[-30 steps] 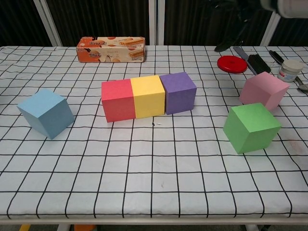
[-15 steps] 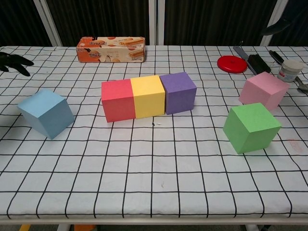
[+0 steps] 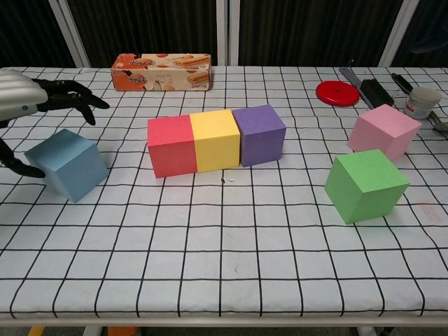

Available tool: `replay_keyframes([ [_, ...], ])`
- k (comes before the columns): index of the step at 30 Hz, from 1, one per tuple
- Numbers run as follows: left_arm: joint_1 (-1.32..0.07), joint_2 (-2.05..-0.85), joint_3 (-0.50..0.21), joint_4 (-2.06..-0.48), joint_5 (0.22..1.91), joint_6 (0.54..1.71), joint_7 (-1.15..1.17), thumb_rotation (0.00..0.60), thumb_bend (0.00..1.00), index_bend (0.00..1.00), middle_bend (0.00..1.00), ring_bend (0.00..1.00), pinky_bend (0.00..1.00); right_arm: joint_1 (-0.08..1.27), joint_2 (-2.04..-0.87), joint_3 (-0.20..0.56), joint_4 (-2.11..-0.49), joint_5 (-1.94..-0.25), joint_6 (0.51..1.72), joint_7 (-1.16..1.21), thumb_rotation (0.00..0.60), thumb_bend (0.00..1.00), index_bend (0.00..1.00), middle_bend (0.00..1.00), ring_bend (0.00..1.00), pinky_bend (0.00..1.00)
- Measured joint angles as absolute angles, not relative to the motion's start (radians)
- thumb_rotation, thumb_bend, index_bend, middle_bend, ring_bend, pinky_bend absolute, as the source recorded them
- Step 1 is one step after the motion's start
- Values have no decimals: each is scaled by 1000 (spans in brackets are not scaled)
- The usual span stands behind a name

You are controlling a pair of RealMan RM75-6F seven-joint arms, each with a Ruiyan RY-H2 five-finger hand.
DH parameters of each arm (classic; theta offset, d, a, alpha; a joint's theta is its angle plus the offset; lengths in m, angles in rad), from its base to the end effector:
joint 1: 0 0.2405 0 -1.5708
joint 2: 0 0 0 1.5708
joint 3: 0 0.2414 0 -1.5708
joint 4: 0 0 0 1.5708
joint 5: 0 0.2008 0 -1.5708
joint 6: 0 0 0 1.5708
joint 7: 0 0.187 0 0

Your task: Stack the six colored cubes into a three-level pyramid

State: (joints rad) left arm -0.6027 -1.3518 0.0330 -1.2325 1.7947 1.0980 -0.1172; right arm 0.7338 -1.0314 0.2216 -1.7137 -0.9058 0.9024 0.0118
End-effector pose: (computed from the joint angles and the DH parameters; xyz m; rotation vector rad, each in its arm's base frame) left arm -0.2071 0.3282 0.0256 -2.1766 -0.6039 -0.8947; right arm -0.1705 -0.4020 0.1360 1.5338 -1.2035 0.9913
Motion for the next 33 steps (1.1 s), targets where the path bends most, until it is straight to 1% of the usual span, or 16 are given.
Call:
replay_keyframes([
  [4, -609, -1362, 52, -1221, 1796, 1098, -122, 600, 107, 97, 364, 46, 203, 721, -1030, 231, -1697, -911, 893, 40, 600, 85, 0, 111, 0, 0],
  [7, -607, -1360, 51, -1225, 1790, 1115, -134, 600, 164, 118, 430, 83, 212, 712, -1031, 238, -1688, -920, 890, 55, 600, 85, 0, 112, 0, 0],
  [9, -607, -1349, 43, -1236, 1784, 1139, -148, 600, 183, 124, 455, 98, 217, 707, -1030, 242, -1686, -927, 889, 62, 600, 85, 0, 112, 0, 0],
  [14, -612, -1285, 17, -1307, 1773, 1187, -159, 600, 191, 126, 488, 121, 226, 698, -1024, 252, -1690, -936, 894, 69, 600, 86, 0, 112, 0, 0],
  [19, -646, -1235, -18, -1404, 1757, 1182, -168, 600, 194, 126, 490, 132, 242, 682, -1016, 269, -1706, -952, 926, 85, 600, 86, 0, 118, 0, 0],
  [22, -691, -1227, -41, -1446, 1758, 1158, -162, 600, 198, 126, 493, 143, 280, 662, -1007, 280, -1713, -965, 955, 108, 600, 86, 0, 118, 0, 0],
  [25, -744, -1235, -65, -1468, 1758, 1111, -150, 600, 202, 126, 494, 148, 281, 639, -997, 289, -1714, -975, 975, 139, 600, 85, 0, 123, 0, 0],
  [30, -848, -1287, -100, -1477, 1748, 1005, -142, 600, 202, 125, 495, 156, 280, 597, -971, 294, -1711, -992, 980, 209, 600, 85, 0, 128, 0, 0],
  [33, -902, -1337, -114, -1448, 1742, 957, -142, 600, 202, 125, 495, 157, 279, 571, -959, 294, -1698, -1009, 981, 258, 600, 85, 0, 128, 0, 0],
])
